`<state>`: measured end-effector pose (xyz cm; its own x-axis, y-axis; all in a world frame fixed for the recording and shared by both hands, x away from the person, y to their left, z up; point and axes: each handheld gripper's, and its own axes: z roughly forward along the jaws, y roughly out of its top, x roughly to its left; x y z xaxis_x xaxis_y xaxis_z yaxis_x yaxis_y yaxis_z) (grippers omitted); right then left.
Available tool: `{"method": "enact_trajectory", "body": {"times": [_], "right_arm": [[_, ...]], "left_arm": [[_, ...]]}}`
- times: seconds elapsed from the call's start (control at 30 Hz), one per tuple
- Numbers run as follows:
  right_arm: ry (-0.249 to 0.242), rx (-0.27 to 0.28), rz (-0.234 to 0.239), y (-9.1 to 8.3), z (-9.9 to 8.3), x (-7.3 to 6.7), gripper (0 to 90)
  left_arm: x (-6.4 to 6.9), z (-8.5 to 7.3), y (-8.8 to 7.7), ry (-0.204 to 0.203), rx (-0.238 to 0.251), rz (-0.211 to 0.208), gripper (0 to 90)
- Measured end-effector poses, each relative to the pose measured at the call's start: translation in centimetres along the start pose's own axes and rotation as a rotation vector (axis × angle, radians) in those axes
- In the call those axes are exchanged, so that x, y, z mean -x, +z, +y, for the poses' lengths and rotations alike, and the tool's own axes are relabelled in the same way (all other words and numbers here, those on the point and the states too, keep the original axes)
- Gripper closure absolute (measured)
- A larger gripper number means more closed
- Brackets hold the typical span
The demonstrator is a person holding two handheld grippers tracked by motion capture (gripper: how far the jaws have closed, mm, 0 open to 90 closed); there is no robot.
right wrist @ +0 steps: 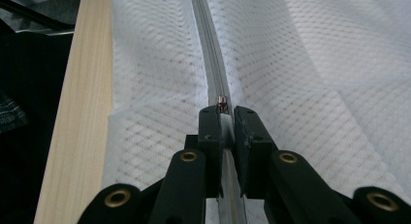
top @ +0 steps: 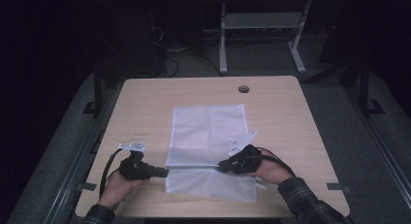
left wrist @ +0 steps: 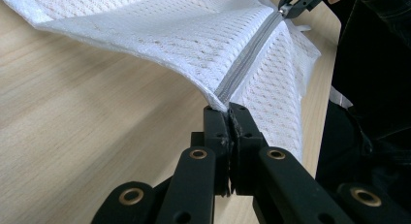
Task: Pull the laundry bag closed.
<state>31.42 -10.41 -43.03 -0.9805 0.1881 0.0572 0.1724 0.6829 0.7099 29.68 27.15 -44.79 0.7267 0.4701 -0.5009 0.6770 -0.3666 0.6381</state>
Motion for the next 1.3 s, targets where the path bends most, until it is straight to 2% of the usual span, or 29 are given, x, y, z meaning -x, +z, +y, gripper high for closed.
{"method": "enact_trajectory", "body": {"times": [1.3], "right_arm": [[0.062,-0.015,-0.043,-3.2,-3.6,0.4,81.7]], "left_arm": [[-0.2,-0.2,-0.6,-0.003,0.008,0.010,87.6]]}}
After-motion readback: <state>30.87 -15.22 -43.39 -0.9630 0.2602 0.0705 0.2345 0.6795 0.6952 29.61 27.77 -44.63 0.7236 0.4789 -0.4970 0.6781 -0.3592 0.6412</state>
